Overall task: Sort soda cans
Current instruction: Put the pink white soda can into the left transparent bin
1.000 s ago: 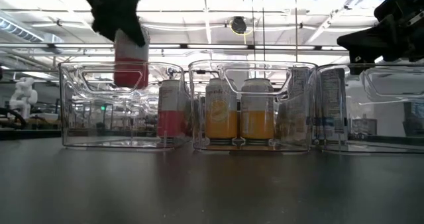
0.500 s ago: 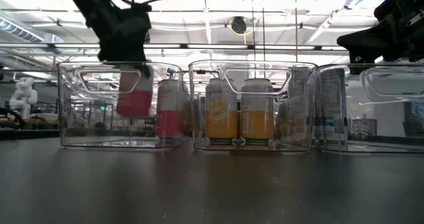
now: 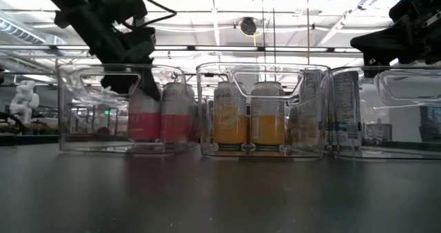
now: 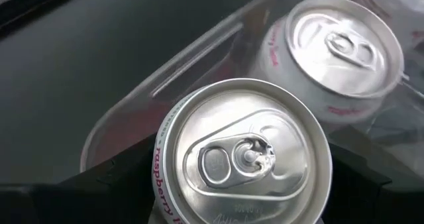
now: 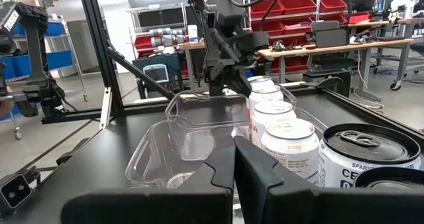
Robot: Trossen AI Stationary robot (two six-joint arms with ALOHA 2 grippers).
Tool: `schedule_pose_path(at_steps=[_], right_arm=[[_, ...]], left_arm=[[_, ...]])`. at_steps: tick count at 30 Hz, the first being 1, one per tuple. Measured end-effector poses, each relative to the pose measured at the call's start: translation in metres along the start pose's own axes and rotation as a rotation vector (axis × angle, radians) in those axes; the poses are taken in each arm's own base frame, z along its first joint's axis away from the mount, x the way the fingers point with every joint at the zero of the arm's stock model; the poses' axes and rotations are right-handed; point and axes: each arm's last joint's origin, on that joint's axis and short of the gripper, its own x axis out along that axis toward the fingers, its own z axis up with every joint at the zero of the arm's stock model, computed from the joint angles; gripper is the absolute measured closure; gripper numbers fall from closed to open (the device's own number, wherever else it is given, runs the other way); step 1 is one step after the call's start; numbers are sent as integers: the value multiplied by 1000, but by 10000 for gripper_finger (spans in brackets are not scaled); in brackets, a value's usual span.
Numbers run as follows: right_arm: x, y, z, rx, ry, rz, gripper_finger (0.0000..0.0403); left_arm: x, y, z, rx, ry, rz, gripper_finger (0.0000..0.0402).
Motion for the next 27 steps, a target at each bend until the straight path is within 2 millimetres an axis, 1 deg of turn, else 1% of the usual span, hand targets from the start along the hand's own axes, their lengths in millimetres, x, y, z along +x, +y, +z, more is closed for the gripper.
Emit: schedule_pose_path(at_steps=[5, 27], right_arm=[[0, 0, 0, 0, 0, 0, 403], [0, 0, 0, 0, 0, 0, 403]], left_arm=[[6, 6, -4, -46, -31, -7, 77], [7, 6, -4, -55, -34, -17, 76]])
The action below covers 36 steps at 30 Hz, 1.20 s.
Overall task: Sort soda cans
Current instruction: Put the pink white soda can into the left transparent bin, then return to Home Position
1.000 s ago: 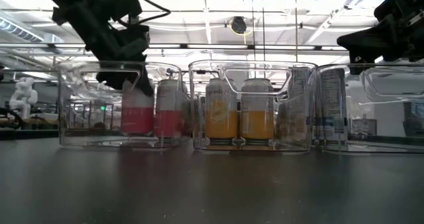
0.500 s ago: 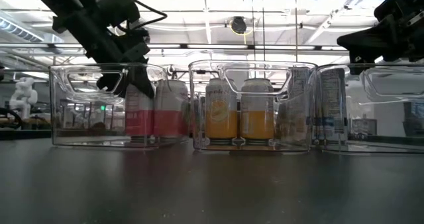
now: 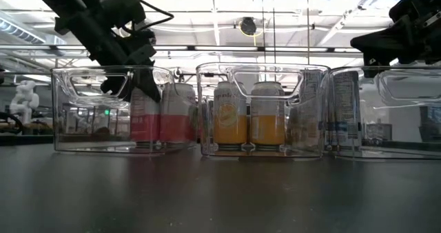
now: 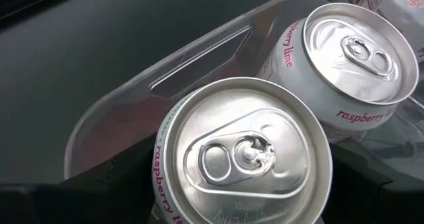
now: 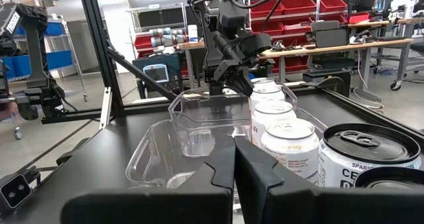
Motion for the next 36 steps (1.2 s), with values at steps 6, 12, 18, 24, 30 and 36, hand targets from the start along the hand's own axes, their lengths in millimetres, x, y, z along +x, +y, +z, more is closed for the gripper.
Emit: schedule_pose_path(at_steps=[6, 12, 18, 24, 30, 36], right_arm=[[0, 0, 0, 0, 0, 0, 403], [0, 0, 0, 0, 0, 0, 403], [0, 0, 0, 0, 0, 0, 403], [0, 0, 0, 0, 0, 0, 403], [0, 0, 0, 0, 0, 0, 403], [0, 0, 0, 0, 0, 0, 403]], left_arm=[[0, 0, 0, 0, 0, 0, 76], [0, -1, 0, -2, 3, -9, 49], [0, -1, 0, -3, 1, -17, 7], [-1, -2, 1, 7, 33, -51, 2], [-10, -6, 13, 13, 47, -42, 2], [-25, -8, 24, 36, 55, -37, 2]])
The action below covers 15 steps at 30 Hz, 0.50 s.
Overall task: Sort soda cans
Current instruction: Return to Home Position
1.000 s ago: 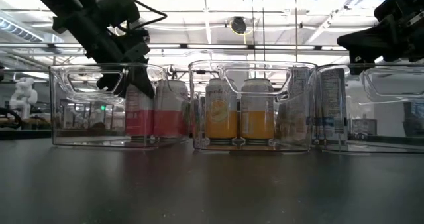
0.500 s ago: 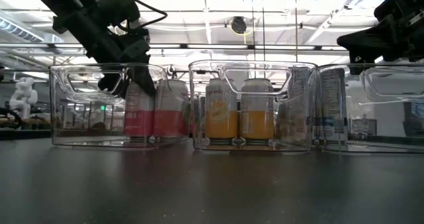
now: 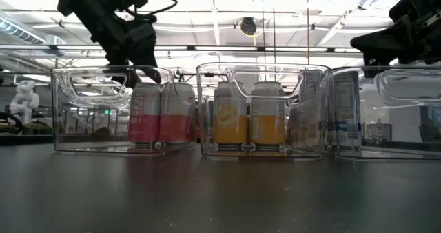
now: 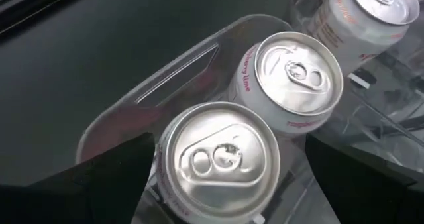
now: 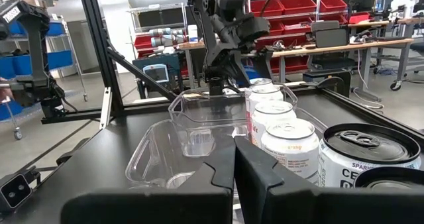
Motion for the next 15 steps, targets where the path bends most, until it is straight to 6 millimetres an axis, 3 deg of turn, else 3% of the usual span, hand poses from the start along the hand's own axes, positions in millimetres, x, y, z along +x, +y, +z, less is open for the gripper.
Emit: schedule_pose_path(at_steps=[15], right_arm=[[0, 0, 0, 0, 0, 0, 403]], left_arm=[[-61, -21, 26, 1, -116, -136, 2]])
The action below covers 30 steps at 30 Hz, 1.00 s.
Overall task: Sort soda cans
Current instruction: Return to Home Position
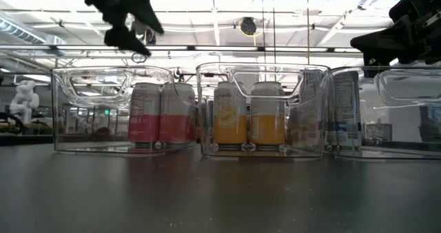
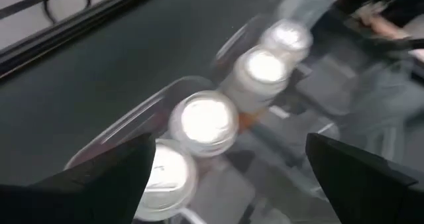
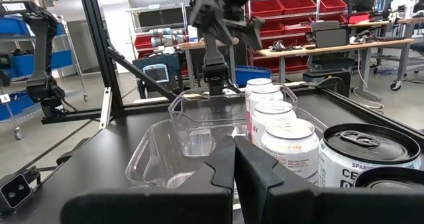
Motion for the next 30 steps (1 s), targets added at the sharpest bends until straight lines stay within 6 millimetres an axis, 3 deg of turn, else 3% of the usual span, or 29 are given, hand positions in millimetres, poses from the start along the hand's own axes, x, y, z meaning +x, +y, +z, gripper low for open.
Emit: schedule_pose_path(at_steps=[11, 24, 30], right_arm=[[0, 0, 0, 0, 0, 0, 403], [0, 0, 0, 0, 0, 0, 403], [0, 0, 0, 0, 0, 0, 403]], left_arm=[[-27, -40, -4, 1, -27, -211, 2], [-52, -88, -41, 110, -24, -352, 2], [-57, -96, -56, 176, 52, -399, 2]])
